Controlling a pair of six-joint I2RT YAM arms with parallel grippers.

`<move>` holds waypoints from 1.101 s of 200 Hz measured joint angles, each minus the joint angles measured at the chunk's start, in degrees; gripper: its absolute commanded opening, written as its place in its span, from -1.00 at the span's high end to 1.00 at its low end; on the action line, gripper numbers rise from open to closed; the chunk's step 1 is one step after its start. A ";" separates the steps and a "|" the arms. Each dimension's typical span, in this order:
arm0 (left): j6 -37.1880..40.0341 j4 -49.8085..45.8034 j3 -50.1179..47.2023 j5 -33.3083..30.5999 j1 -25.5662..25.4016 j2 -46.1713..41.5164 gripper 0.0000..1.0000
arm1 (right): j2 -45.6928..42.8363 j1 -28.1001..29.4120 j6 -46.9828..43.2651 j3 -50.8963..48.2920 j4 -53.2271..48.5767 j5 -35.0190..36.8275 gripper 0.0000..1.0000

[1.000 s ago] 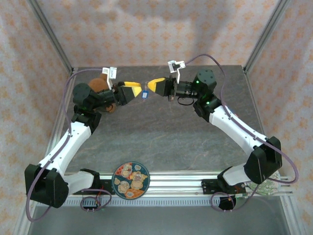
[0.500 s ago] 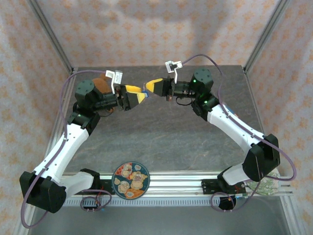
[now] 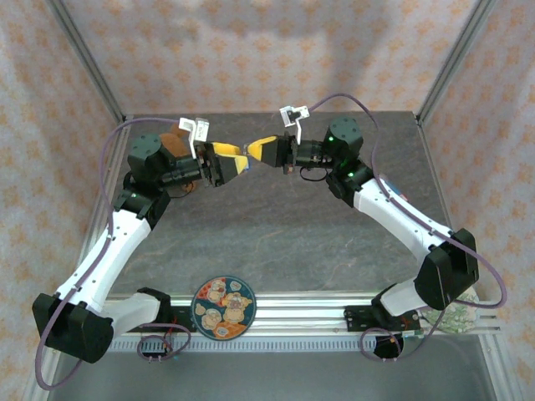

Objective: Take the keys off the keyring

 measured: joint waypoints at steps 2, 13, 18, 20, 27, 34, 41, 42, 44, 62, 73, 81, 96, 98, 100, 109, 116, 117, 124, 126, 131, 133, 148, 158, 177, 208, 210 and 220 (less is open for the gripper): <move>0.13 -0.11 0.00 -0.07 0.00 0.00 -0.56 | 0.00 0.00 0.00 0.00 0.00 -0.04 1.00; 0.33 -0.59 0.00 -0.42 0.00 0.00 -0.55 | 0.00 0.13 0.00 0.00 0.00 -0.11 1.00; 0.37 -0.74 0.00 -0.44 0.00 0.00 -0.55 | 0.00 0.15 0.00 0.00 -0.02 -0.15 1.00; 0.39 -0.81 0.00 -0.44 0.00 0.00 -0.55 | 0.00 0.15 0.00 0.00 -0.02 -0.13 1.00; 0.42 -0.96 0.00 -0.46 0.00 0.00 -0.54 | 0.00 0.28 0.02 0.00 0.00 -0.20 1.00; 0.55 -1.03 0.00 -0.46 0.00 0.00 -0.54 | 0.00 0.31 0.02 0.00 0.02 -0.33 1.00; 0.61 -1.03 0.00 -0.48 0.00 0.00 -0.54 | 0.00 0.33 0.02 0.00 0.02 -0.50 1.00; 0.61 -1.03 0.00 -0.48 0.00 0.00 -0.54 | 0.00 0.33 0.02 0.00 0.00 -0.55 1.00; 0.68 -1.05 0.00 -0.48 0.00 0.00 -0.54 | 0.00 0.35 0.02 0.00 0.02 -0.55 1.00; 0.76 -1.07 0.04 -0.50 0.00 0.00 -0.53 | 0.00 0.52 0.02 0.00 0.02 -0.98 1.00; 0.76 -1.16 0.17 -0.63 0.00 0.00 -0.52 | 0.00 0.61 0.02 0.00 0.02 -1.18 1.00; 0.76 -1.27 0.31 -0.66 0.00 0.00 -0.51 | 0.00 0.66 0.02 0.00 0.02 -1.25 1.00; 0.79 -1.49 0.52 -0.66 0.00 0.00 -0.46 | 0.00 0.74 0.02 0.00 0.02 -1.40 1.00; 0.79 -1.53 0.57 -0.66 0.00 0.00 -0.45 | 0.00 0.74 0.02 0.00 0.04 -1.42 1.00; 0.81 -1.55 0.59 -0.66 0.00 0.00 -0.44 | 0.00 0.74 0.02 0.00 0.04 -1.42 1.00; 0.81 -1.68 0.72 -0.66 0.00 0.02 -0.42 | 0.00 0.76 0.02 0.00 0.04 -1.44 1.00; 0.79 -1.68 0.74 -0.63 0.00 0.07 -0.40 | 0.00 0.79 0.04 0.00 0.04 -1.51 1.00; 0.79 -1.68 0.74 -0.63 0.00 0.09 -0.40 | 0.00 0.81 0.02 0.00 0.04 -1.51 1.00; 0.76 -1.73 0.74 -0.63 0.00 0.11 -0.37 | 0.00 0.83 0.04 0.00 0.07 -1.57 1.00; 0.79 -1.81 0.74 -0.63 0.00 0.13 -0.37 | 0.00 0.87 0.04 0.00 0.07 -1.57 1.00; 0.76 -1.84 0.74 -0.63 0.00 0.20 -0.35 | 0.00 0.90 0.04 0.00 0.09 -1.62 1.00; 0.76 -1.86 0.74 -0.63 0.00 0.22 -0.33 | 0.00 0.90 0.04 0.00 0.11 -1.60 1.00; 0.79 -1.81 0.74 -0.61 0.00 0.26 -0.26 | 0.00 0.90 0.04 0.00 0.13 -1.60 1.00; 0.72 -1.81 0.74 -0.59 -0.02 0.26 -0.22 | 0.00 0.90 0.07 0.00 0.13 -1.60 1.00; 0.72 -1.77 0.81 -0.39 -0.07 0.28 -0.15 | 0.00 0.90 0.09 0.00 0.26 -1.60 1.00; 0.68 -1.31 1.11 -0.26 -0.37 0.48 -0.13 | 0.00 0.90 0.68 0.00 0.74 -1.57 1.00; 0.63 -1.20 1.14 -0.24 -0.37 0.48 -0.12 | 0.00 0.90 0.70 0.00 0.83 -1.60 1.00; 0.31 -0.81 1.14 -0.15 -0.37 0.50 -0.08 | 0.00 0.90 0.85 0.00 1.18 -1.60 1.00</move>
